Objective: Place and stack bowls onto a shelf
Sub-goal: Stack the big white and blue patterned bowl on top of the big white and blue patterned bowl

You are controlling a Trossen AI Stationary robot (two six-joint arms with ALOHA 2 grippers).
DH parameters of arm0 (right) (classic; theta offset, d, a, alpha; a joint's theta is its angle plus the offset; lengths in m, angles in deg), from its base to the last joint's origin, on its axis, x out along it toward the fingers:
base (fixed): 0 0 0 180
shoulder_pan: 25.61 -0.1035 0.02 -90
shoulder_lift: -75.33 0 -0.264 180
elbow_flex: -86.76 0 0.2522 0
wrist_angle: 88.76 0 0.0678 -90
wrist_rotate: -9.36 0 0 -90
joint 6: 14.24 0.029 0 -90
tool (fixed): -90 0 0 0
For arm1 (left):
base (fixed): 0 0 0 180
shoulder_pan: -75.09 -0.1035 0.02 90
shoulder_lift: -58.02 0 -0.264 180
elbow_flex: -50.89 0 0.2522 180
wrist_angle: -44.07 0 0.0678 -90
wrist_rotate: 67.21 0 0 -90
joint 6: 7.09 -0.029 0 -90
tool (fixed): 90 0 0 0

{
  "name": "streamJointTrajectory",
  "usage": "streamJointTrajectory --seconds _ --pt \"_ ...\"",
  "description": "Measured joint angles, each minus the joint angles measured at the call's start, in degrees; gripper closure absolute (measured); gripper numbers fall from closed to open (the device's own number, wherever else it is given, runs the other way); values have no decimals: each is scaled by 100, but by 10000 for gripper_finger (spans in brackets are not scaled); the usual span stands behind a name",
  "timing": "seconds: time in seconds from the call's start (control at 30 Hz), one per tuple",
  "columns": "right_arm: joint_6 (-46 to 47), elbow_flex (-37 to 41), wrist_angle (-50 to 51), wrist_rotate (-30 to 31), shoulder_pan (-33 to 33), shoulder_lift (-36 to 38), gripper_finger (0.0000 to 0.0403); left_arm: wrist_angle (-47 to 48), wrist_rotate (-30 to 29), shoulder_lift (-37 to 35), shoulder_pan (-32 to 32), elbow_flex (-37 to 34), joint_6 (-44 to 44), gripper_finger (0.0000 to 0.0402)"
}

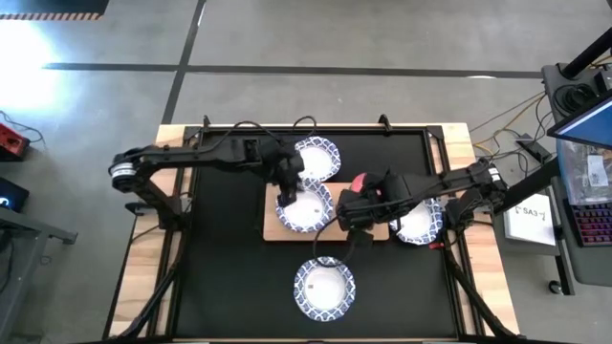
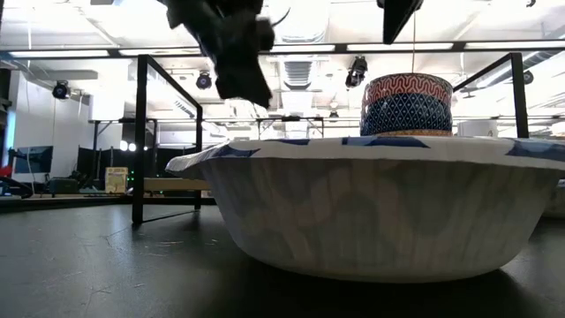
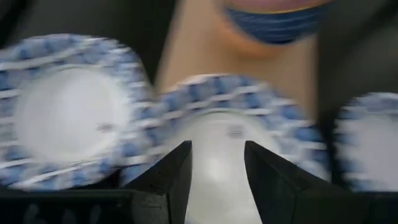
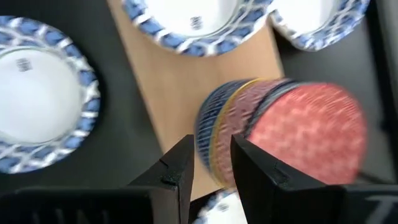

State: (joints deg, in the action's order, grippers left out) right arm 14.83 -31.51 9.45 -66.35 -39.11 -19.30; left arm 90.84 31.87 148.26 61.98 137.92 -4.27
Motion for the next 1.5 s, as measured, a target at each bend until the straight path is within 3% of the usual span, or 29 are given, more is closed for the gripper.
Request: streamJointTrajectory --seconds 0.13,0.5,0.9,1.03,1.3,1.5 --pt "311 0 22 -241 -147 0 308 -11 376 -211 521 0 133 272" --pt "2042 88 5 -232 -827 -178 308 99 -693 -332 2166 0 905 272" --pt "3994 367 -421 -423 -1518 -583 278 112 -872 -340 3420 -2 1295 272" --pt "4158 367 -758 -601 -1589 -789 259 87 -966 -343 3712 -2 1362 272" --pt "4100 376 -1031 -872 -1654 -1361 236 112 -2084 -345 4453 -2 1929 272" --pt "3777 374 -1211 -1026 -1693 -1627 238 110 -2523 -345 5006 -2 2485 272"
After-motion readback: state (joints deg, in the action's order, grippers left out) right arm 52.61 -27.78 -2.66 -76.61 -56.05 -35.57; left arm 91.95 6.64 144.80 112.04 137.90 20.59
